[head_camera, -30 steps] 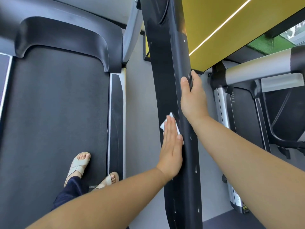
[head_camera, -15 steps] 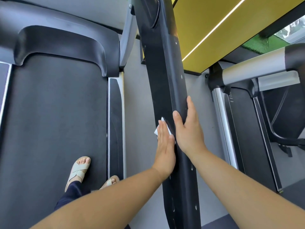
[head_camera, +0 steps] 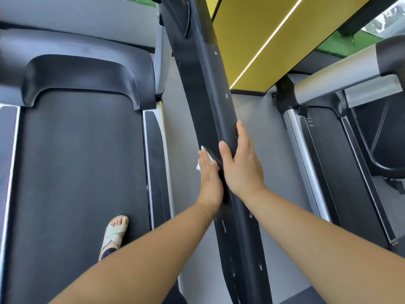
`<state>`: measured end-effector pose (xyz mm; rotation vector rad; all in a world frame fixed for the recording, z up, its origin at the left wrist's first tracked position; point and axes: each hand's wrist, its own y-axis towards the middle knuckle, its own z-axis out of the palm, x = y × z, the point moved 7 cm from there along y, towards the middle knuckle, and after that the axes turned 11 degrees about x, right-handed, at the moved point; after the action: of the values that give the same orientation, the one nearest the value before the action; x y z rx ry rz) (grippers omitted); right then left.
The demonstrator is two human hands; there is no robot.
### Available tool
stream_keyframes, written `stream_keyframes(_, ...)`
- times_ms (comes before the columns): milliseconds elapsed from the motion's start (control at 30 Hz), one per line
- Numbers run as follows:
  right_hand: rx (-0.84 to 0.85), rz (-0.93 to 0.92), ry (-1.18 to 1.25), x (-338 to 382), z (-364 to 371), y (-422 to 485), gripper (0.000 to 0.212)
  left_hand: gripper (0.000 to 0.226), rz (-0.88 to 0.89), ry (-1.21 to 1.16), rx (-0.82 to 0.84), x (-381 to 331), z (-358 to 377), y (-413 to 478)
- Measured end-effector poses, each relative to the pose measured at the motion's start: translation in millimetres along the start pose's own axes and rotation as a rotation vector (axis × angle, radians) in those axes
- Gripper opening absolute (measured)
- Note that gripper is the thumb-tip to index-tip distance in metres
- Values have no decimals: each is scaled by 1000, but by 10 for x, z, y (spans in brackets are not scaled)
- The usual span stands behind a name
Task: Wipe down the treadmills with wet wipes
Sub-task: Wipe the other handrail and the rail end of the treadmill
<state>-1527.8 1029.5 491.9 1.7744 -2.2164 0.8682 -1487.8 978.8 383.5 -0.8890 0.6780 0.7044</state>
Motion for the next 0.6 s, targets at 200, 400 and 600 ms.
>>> stream_keyframes(200, 1, -9, -21, 1, 3, 12, 61, 103, -7, 13, -13, 15, 18, -20)
stream_keyframes(400, 6, -7, -27, -4, 8, 7, 61, 51, 70, 71, -25, 103, 145, -268)
stream_keyframes(600, 0, -9, -12, 4, -3, 5, 60, 56, 57, 69, -68, -48, 44, -81)
